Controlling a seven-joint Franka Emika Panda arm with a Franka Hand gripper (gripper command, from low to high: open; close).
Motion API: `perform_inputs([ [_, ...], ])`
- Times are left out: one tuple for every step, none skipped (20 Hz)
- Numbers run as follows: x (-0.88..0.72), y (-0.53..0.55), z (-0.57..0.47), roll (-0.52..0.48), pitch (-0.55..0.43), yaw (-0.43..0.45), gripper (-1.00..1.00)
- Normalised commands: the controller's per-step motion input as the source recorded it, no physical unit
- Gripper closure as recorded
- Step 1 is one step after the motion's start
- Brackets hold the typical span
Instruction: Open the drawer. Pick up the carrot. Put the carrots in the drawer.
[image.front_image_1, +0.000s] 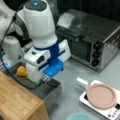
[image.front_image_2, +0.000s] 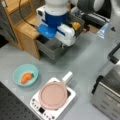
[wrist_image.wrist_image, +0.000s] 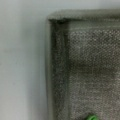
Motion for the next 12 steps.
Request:
perform_inputs([
  [0.37, -0.14, 0.17, -0.018, 0.31, 0.058, -1.0],
  [0.37, -0.13, 0.18, -0.019, 0.307, 0.061, -1.0],
  [0.36, -0.12, 0.18, -0.02, 0.304, 0.064, -1.0],
  [0.34, -0.12, 0.18, -0.021, 0.3, 0.065, -1.0],
  [0.33, -0.11, 0.18, -0.026, 0.287, 0.1, -1.0],
  [0.33, -0.11, 0.18, -0.027, 0.28, 0.107, -1.0],
  [0.33, -0.11, 0.17, -0.02, 0.279, 0.114, -1.0],
  [0.32, -0.1, 0.15, -0.018, 0.276, 0.115, -1.0],
  [0.33, -0.1, 0.13, -0.023, 0.273, 0.106, -1.0],
  [0.34, -0.09, 0.12, -0.025, 0.271, 0.103, -1.0],
  [0.35, -0.08, 0.09, -0.029, 0.256, 0.1, -1.0],
  [0.38, -0.08, 0.06, -0.032, 0.224, 0.106, -1.0],
])
